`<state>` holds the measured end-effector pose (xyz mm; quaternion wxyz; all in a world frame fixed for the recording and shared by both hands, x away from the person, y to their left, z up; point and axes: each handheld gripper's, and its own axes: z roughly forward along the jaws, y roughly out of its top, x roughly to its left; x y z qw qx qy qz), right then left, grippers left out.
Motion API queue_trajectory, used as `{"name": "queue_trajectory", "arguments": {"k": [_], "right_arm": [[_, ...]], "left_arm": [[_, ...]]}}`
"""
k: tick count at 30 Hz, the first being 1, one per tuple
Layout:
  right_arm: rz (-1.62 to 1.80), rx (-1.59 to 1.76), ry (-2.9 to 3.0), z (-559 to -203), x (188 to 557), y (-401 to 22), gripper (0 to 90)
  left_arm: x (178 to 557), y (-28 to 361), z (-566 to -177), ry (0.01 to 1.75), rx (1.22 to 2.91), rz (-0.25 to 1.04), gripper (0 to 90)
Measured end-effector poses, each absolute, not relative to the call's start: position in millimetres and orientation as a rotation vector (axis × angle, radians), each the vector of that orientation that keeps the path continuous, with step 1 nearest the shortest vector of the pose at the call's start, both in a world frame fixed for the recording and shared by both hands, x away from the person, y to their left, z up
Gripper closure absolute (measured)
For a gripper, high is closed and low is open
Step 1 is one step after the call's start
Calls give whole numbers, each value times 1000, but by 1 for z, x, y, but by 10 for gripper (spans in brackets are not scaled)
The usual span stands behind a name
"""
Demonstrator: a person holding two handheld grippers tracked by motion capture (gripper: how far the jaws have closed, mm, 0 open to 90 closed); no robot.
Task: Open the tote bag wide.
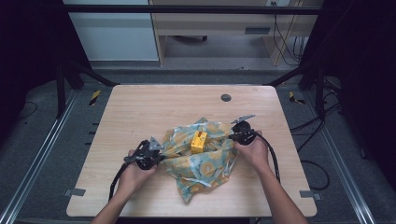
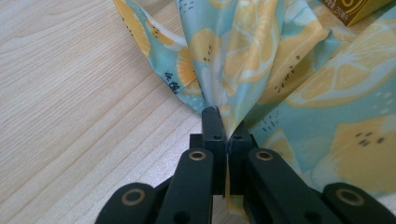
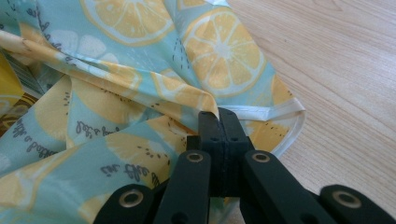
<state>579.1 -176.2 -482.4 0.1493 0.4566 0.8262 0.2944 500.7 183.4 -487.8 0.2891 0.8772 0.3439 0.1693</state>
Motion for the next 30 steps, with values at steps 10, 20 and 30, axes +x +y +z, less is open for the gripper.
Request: {"name": "queue_trajectory", "arguments": {"k": [10,20,30], "right_arm": [[845,1311,2375,-482,581,-176,900],[854,1317,2367,-483,582,-174,900],[871,1302,2316,-474,579,-178,707]], "left_arm": [[499,184,-487,919,2345,439,900],[495,185,-488,912,2339,433,900],[495,191,-480,940,2255,417,751]]}}
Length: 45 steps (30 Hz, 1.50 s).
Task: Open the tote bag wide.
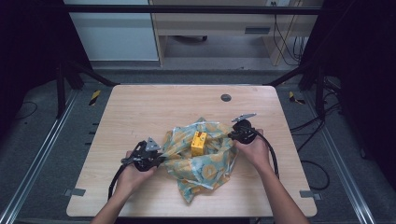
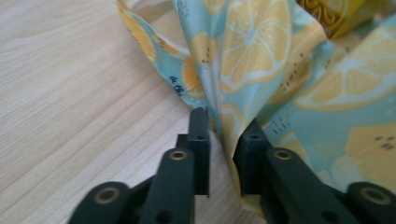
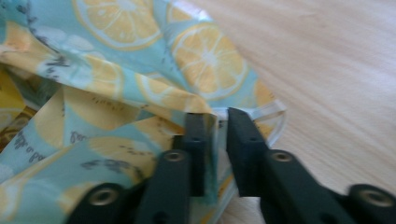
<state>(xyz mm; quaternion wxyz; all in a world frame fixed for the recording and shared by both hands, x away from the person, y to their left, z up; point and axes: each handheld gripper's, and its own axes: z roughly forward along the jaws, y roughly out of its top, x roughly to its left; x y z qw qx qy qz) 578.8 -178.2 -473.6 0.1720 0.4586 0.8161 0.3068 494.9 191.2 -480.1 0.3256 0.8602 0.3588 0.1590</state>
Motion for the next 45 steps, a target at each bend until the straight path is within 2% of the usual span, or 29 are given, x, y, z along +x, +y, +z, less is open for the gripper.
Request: {"name": "queue_trajectory", "arguments": {"k": [2,5,12,20,27,37,41,45], "right_arm": [[895,1298,2291,-470,578,-179,615],[928,1278,2259,-462,575,-181,522],[998,1257,2233,-453,570,-181,407],[1038,1229,2214,-446,565,-176,268],[1061,1183,2202,-429,560,-166,193],[1114,1199,2055,-399,537,-182,93],[1142,1221,1985,-393,521,-194,78],[1129,1229,1952,-396,507,-203,71]], "left_arm": [[494,193,-475,933,2218,405,718],[493,191,-466,914,2174,429,663],[492,187,-452,904,2122,437,542],[492,184,-443,880,2087,439,468],[490,182,-427,848,2043,490,368],[486,212,-408,916,1987,604,99],[485,236,-412,963,1968,610,49],[485,255,-420,1004,1963,613,47]]}}
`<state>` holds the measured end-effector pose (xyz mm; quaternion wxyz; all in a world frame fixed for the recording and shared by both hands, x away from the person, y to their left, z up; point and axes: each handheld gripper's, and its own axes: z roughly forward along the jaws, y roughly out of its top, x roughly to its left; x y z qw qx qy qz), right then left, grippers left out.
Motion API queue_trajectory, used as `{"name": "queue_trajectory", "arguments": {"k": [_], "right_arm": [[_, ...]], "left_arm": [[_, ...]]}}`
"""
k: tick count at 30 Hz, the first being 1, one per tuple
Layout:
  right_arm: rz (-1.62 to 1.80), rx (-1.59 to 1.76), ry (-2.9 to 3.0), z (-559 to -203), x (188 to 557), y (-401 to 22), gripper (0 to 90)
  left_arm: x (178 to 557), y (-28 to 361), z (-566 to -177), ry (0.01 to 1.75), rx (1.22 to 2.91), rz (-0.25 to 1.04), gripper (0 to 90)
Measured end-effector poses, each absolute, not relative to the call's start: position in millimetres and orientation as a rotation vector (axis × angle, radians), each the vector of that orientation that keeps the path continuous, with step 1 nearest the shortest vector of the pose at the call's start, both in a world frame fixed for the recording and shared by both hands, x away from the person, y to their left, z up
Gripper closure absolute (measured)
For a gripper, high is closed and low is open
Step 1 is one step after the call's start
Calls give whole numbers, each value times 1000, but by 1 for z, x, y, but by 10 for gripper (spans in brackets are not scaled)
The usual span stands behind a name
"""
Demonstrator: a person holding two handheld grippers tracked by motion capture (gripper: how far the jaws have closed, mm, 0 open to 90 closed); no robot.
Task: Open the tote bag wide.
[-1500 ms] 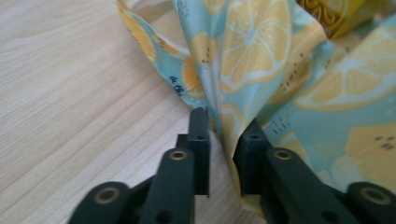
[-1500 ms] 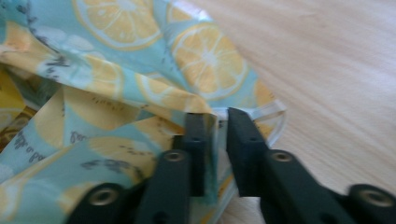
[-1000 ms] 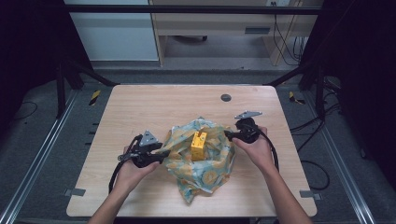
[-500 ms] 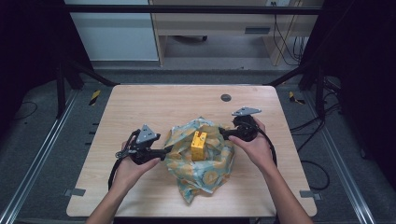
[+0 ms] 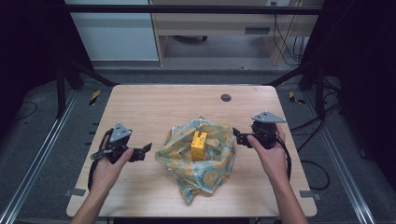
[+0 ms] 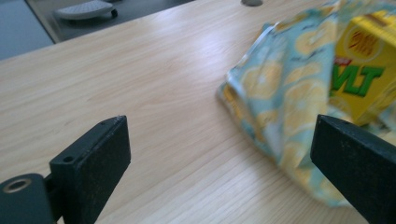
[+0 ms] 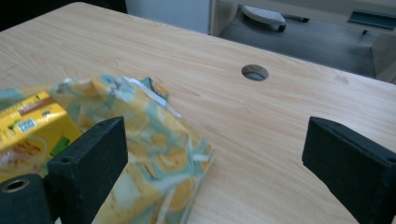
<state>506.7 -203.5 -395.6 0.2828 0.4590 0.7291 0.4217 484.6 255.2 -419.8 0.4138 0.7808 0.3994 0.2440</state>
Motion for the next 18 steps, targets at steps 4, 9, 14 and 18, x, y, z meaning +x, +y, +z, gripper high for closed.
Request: {"name": "queue_trajectory", "arguments": {"k": [4,9,14,18], "right_arm": [[1114,1285,1939,-407,496,-215,86],[1085,1321,1934,-431,485,-228,105],[1037,1348,1914,-460,480,-237,103],[1023,1408,1927,-482,475,-245,89]], "left_arm": [[484,274,-432,1042,1970,618,47],[484,289,-452,1096,2004,619,48],[485,300,-469,1132,2003,618,48],[485,308,-470,1172,1997,631,52]]}}
